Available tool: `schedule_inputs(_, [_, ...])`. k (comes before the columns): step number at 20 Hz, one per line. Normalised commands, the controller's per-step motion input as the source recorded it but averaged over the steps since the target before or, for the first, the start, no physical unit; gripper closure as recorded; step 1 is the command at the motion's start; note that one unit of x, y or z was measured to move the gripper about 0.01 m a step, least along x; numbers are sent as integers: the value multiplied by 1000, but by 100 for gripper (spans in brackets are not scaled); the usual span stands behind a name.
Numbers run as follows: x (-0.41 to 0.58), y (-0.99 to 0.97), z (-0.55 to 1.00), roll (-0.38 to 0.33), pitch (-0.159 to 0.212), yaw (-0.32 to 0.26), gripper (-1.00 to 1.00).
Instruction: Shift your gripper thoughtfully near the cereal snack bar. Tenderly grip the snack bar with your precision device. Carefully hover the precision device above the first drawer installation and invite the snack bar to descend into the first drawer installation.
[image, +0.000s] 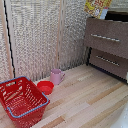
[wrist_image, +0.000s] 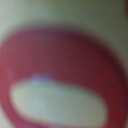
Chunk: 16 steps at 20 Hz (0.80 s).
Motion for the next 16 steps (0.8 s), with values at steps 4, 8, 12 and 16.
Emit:
schedule_inputs(4, [80, -761, 822, 60, 19, 72, 100])
schedule_inputs(8, [185, -801, 769, 54, 62, 30, 100])
schedule_inputs(12, [179, -848, 657, 26, 97, 16, 100])
schedule_inputs(16, [154, -856, 564, 10, 112, 19, 100])
